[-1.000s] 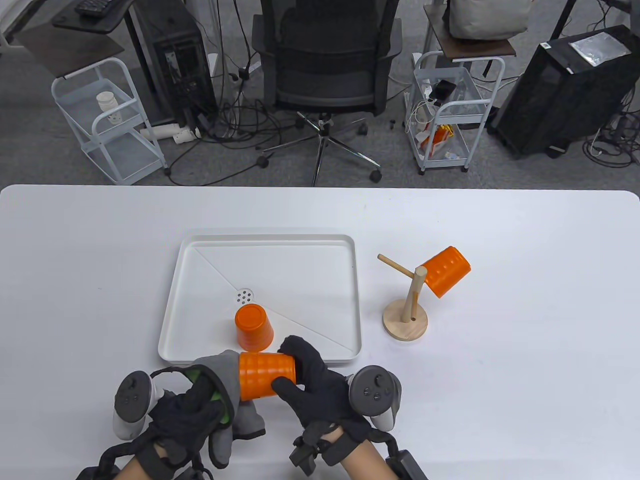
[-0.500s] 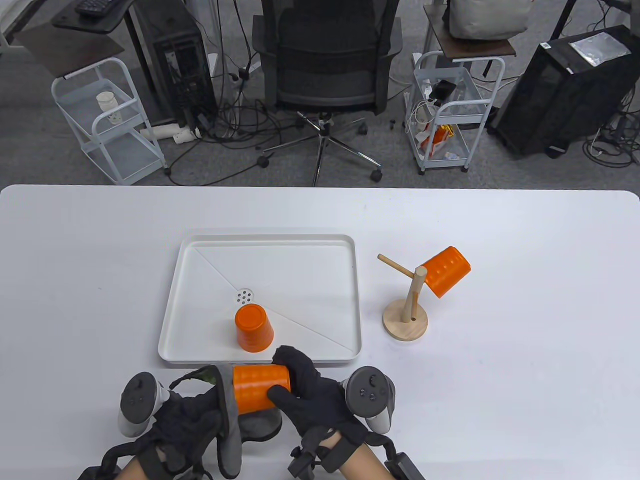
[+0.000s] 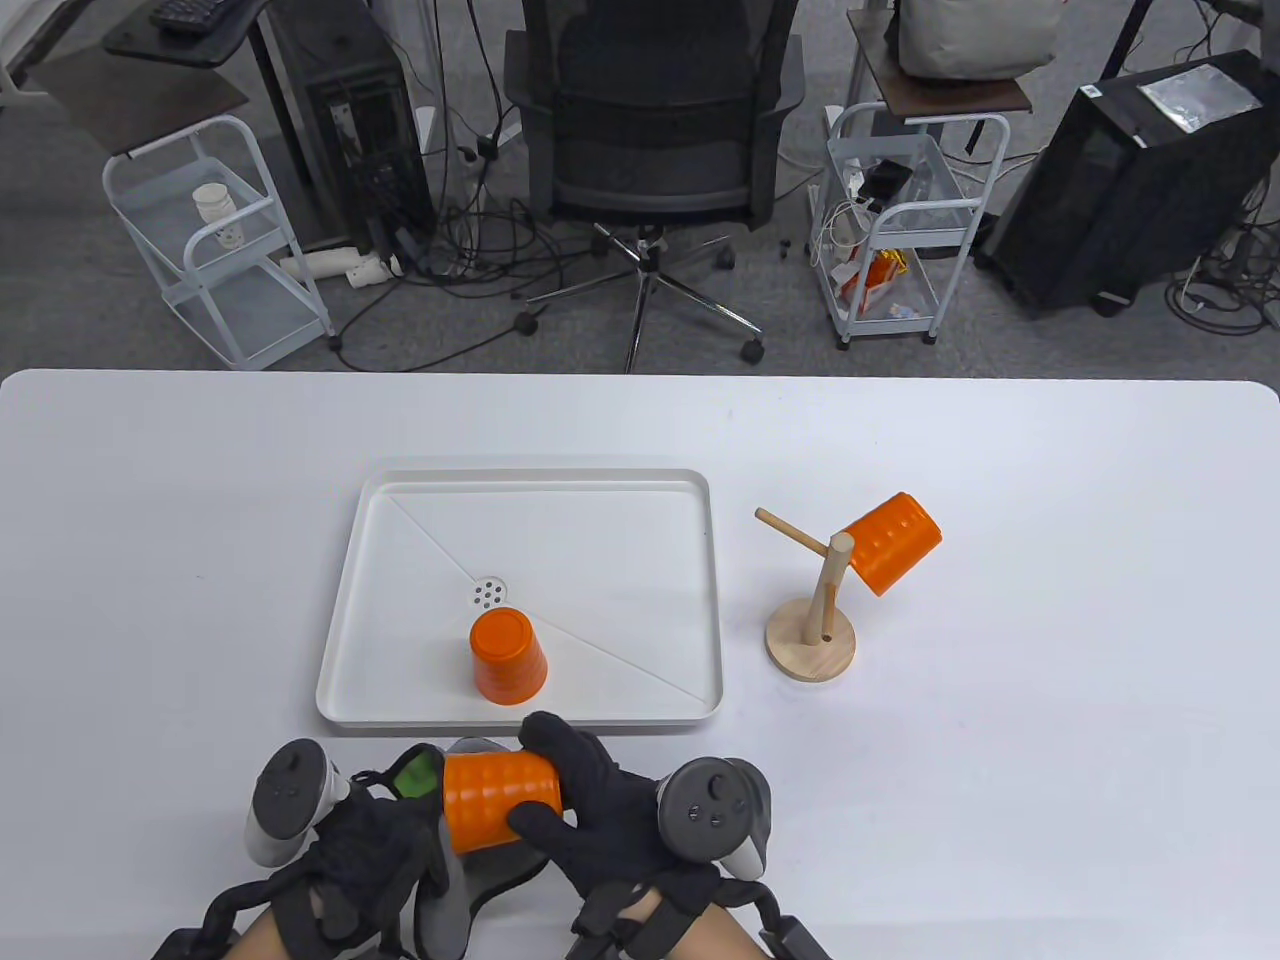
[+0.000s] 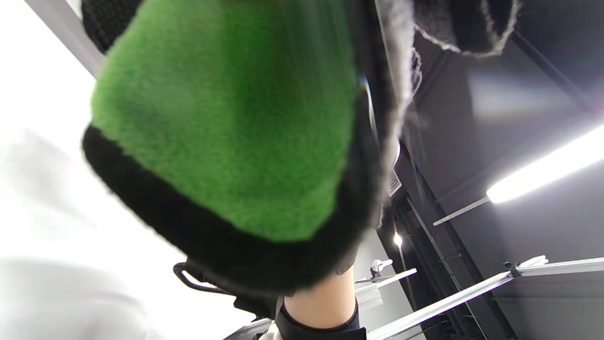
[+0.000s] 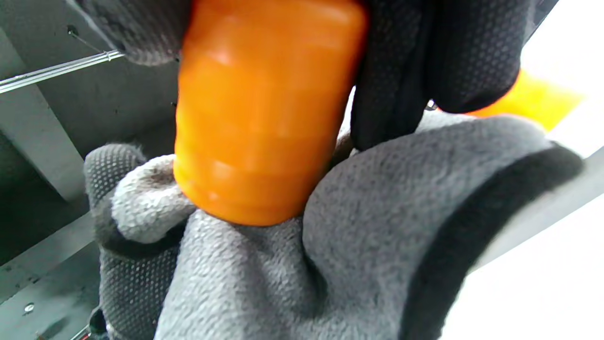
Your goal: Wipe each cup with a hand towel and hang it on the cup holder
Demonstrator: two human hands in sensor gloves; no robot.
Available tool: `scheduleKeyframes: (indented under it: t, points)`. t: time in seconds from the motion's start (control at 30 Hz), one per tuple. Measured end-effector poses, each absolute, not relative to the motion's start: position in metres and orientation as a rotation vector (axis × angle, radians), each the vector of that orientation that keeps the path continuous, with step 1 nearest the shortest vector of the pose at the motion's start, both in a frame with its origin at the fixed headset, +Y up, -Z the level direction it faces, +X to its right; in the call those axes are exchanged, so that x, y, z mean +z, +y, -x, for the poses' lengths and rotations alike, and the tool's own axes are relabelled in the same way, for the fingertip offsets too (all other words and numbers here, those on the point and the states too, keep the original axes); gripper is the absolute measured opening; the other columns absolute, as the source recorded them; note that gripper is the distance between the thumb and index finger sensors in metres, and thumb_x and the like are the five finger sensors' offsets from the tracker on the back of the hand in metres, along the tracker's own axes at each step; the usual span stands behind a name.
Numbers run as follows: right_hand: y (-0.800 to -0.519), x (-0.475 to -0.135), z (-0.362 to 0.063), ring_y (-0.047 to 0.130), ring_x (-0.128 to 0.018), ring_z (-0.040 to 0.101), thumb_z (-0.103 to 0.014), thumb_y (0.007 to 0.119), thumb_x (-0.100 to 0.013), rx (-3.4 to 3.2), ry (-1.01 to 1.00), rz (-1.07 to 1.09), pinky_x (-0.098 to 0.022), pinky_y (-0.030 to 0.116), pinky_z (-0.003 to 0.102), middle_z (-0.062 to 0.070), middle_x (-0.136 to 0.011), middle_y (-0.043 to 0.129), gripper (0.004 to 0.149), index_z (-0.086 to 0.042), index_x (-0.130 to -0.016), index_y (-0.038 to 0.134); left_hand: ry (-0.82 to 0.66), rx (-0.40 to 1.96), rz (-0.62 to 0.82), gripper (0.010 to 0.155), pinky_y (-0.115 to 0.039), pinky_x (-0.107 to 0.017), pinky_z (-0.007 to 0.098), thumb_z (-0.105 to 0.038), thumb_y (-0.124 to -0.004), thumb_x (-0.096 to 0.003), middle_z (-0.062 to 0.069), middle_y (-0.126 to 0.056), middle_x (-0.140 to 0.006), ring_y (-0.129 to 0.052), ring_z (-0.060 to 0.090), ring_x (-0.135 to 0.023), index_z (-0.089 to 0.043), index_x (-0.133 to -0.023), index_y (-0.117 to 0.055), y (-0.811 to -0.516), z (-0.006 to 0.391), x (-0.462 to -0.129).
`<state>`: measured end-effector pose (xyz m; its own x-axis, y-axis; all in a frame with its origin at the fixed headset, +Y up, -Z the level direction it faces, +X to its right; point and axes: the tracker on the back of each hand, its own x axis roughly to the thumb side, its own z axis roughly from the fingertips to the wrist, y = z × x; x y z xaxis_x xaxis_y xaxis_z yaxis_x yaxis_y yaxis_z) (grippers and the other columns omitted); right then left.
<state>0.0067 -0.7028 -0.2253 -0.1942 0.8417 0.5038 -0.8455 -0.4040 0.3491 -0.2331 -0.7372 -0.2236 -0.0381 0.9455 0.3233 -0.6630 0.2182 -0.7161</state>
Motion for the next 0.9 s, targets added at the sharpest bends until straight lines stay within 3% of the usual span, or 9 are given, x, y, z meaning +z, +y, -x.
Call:
scheduleKeyframes:
  t: [0.3, 0.43, 0.67, 0.9]
  points:
    - [-0.706, -0.222, 0.0, 0.095, -0.07, 0.042, -0.052, 0.07, -0.048, 1.889, -0.004, -0.811, -0.055, 0.079, 0.06, 0.029, -0.098, 0.062, 0.079, -0.007, -0.105, 0.038, -0.887, 1.357, 0.536, 0.086, -0.063, -0.061, 0.07, -0.082, -0.04, -0.0436, -0.006, -0.057, -0.12, -0.068, 0.057, -0.094, -0.03, -0.111, -0.052, -0.743, 0.233, -0.226]
    - [-0.705, -0.222, 0.0, 0.098, -0.066, 0.041, -0.053, 0.071, -0.048, 1.905, -0.02, -0.812, -0.052, 0.081, 0.059, 0.03, -0.096, 0.065, 0.079, -0.006, -0.104, 0.04, -0.883, 1.349, 0.536, 0.084, -0.058, -0.062, 0.071, -0.081, -0.044, -0.0441, -0.007, -0.057, -0.119, -0.062, 0.057, -0.096, -0.031, -0.111, -0.052, -0.743, 0.233, -0.226]
    - [-0.706, -0.222, 0.0, 0.104, -0.055, 0.039, -0.055, 0.071, -0.048, 1.877, 0.024, -0.743, -0.046, 0.086, 0.057, 0.032, -0.089, 0.072, 0.08, -0.002, -0.102, 0.044, -0.928, 1.142, 0.441, 0.084, -0.037, -0.067, 0.078, -0.076, -0.062, -0.0408, -0.005, -0.055, -0.119, -0.043, 0.06, -0.102, -0.03, -0.11, -0.052, -0.728, 0.231, -0.222]
    - [-0.707, -0.222, 0.0, 0.106, -0.051, 0.037, -0.057, 0.07, -0.047, 1.844, 0.073, -0.719, -0.043, 0.087, 0.055, 0.033, -0.086, 0.076, 0.081, -0.001, -0.101, 0.047, -1.011, 0.814, 0.287, 0.083, -0.031, -0.07, 0.078, -0.073, -0.069, -0.0397, -0.009, -0.05, -0.121, -0.036, 0.056, -0.106, -0.033, -0.11, -0.051, -0.711, 0.229, -0.214]
